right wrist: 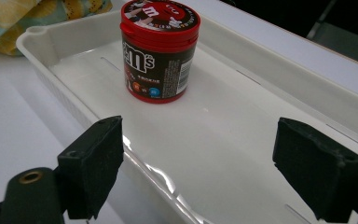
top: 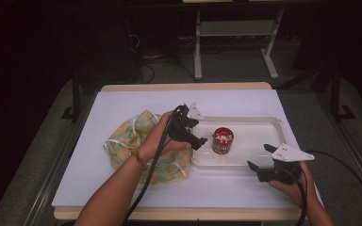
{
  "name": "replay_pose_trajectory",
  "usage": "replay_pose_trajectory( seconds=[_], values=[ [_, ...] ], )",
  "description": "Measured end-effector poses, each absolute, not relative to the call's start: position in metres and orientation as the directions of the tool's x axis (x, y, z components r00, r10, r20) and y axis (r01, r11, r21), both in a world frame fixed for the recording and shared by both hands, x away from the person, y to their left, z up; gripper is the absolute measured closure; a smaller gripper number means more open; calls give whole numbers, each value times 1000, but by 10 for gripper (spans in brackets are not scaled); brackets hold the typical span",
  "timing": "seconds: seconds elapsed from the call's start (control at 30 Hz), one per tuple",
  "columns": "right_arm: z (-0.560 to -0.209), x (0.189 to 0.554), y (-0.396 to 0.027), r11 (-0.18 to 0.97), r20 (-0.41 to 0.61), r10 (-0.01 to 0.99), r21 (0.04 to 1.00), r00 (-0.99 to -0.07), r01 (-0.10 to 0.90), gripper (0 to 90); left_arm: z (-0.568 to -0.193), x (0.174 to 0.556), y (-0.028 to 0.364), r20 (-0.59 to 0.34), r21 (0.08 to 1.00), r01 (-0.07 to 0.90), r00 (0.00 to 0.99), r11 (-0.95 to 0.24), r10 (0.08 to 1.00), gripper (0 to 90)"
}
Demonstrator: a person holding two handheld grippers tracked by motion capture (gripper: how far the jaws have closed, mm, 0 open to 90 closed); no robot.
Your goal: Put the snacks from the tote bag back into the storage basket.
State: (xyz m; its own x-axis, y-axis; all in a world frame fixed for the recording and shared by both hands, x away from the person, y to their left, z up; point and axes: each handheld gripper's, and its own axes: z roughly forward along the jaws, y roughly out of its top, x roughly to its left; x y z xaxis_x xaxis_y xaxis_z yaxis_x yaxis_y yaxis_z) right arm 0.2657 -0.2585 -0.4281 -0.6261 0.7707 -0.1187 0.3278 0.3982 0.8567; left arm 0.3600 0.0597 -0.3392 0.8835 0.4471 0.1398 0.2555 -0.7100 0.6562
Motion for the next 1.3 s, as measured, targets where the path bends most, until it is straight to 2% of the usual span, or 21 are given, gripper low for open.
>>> replay_pose_trajectory(
  seconds=[0.43,1.3],
  values=[
    [-427,265,-259,398,-119,770,858,-627,326,157,-337,353,83,204,658,220,868,-720,452,225],
    [-427,265,-258,398,-119,768,859,-629,323,156,-340,352,124,210,654,231,859,-720,467,203]
  ],
)
